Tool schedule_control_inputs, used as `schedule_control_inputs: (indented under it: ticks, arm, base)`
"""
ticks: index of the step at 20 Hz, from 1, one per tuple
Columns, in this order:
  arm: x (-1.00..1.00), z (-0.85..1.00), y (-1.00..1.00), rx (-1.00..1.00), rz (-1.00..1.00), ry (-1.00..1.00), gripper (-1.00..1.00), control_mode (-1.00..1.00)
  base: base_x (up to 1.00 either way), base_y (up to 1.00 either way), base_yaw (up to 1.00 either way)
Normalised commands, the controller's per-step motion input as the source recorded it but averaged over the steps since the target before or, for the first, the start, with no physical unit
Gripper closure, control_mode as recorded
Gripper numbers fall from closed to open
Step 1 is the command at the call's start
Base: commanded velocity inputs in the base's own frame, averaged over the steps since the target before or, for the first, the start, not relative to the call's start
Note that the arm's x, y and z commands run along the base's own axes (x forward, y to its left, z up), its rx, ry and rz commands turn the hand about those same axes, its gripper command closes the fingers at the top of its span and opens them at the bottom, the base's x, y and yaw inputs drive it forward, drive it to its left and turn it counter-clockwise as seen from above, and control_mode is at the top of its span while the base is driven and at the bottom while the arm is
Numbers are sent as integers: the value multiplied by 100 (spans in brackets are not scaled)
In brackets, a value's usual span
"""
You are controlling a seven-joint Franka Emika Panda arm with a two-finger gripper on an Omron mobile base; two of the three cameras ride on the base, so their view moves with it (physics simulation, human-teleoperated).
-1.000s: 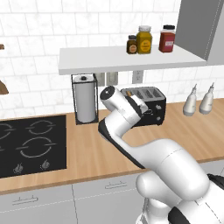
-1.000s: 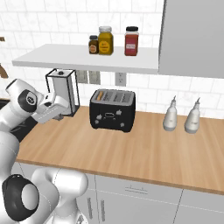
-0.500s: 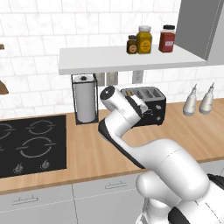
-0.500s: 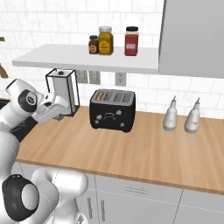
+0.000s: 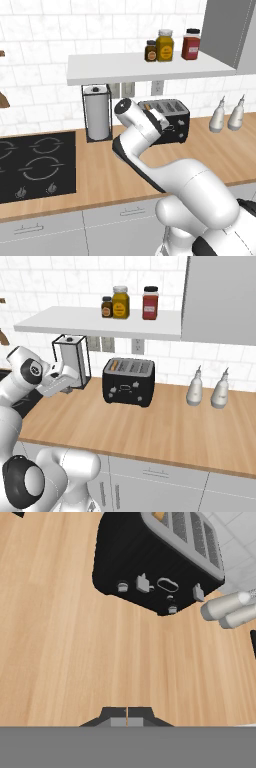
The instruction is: Start the toaster. Once the lever pops up, take the bread to the plate on the dining counter.
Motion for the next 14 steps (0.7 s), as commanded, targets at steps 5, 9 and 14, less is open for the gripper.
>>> schedule_control_inputs:
  ticks: [5, 9, 14]
  arm:
    - [0, 0, 0, 0, 0, 0, 100, -100]
    - [0, 0, 0, 0, 0, 0, 100, -100]
    - [0, 0, 0, 0, 0, 0, 100, -100]
  base:
    - [0, 0, 0]
    - [0, 0, 0]
    - [0, 0, 0]
